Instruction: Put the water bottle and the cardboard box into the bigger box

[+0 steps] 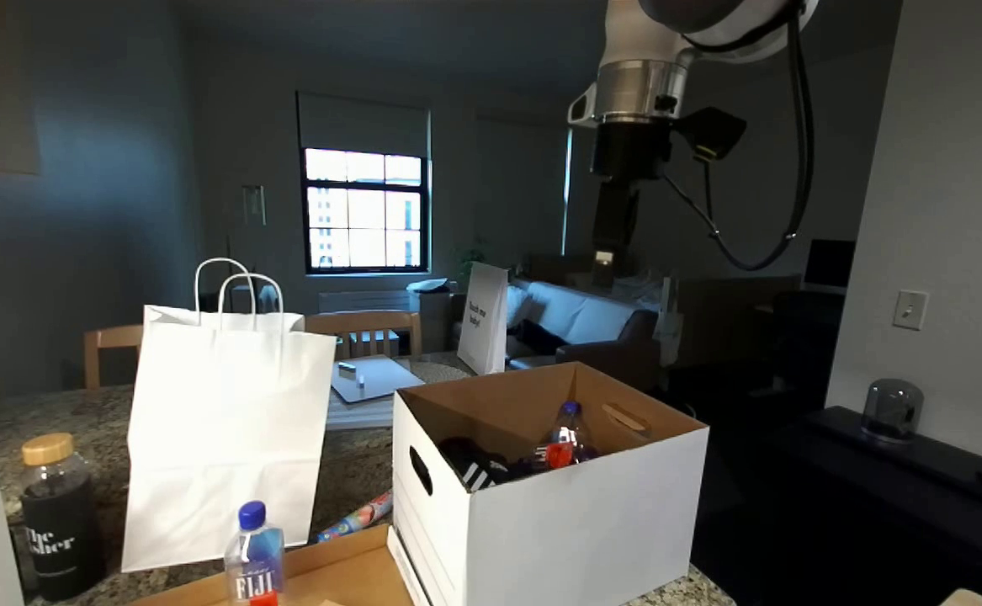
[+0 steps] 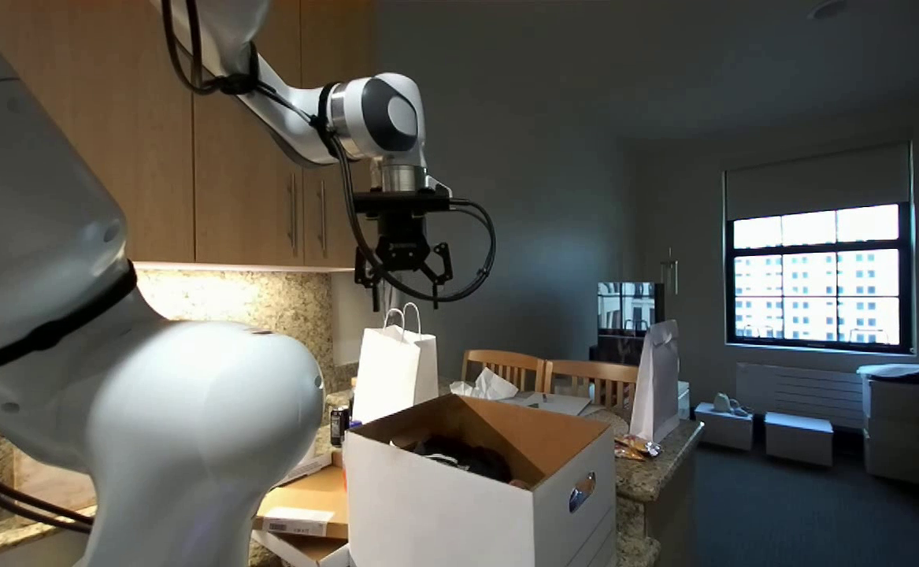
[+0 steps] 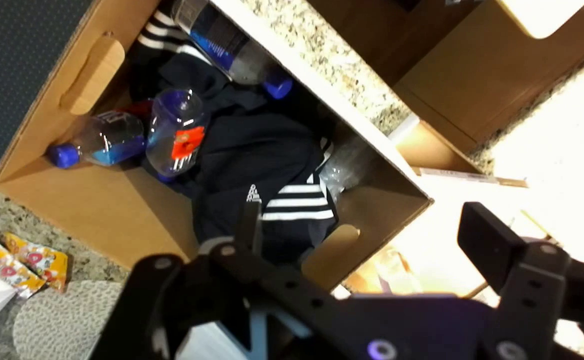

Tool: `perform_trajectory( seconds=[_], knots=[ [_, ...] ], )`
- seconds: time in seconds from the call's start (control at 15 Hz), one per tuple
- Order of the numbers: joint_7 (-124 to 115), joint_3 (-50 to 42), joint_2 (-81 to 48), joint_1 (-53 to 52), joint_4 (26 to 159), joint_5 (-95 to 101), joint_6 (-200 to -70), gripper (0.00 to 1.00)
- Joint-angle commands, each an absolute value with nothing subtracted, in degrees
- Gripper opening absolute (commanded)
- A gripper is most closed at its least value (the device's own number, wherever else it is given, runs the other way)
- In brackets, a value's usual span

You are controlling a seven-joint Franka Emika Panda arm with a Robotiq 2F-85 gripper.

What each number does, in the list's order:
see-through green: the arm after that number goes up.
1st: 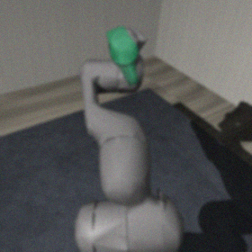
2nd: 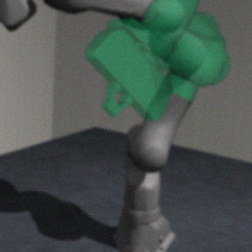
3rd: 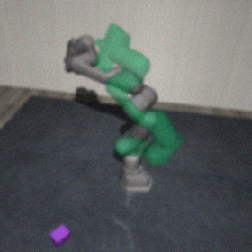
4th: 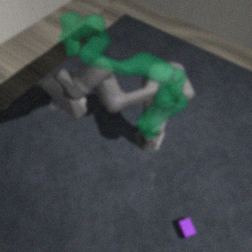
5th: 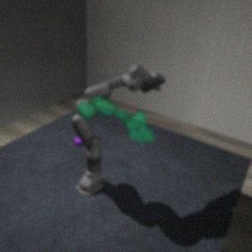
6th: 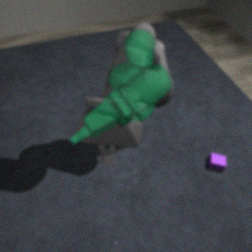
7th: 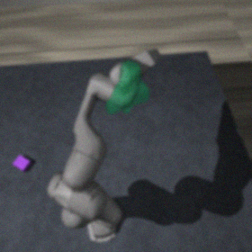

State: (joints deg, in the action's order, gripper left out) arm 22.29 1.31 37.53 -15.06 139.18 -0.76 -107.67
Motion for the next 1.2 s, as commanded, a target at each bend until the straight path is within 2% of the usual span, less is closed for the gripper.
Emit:
perform_trajectory(
  seconds=[0.0, 0.4, 1.13],
  knots=[
    [22.3, 0.33, 40.22, -13.74, 141.43, -1.45, -110.75, 1.0],
    [20.61, 0.71, 39.0, -13.3, 140.55, -1.41, -110.58, 1.0],
    [19.55, 9.85, 20.89, -16.99, 131.02, -0.95, -117.52, 1.0]
  ],
)
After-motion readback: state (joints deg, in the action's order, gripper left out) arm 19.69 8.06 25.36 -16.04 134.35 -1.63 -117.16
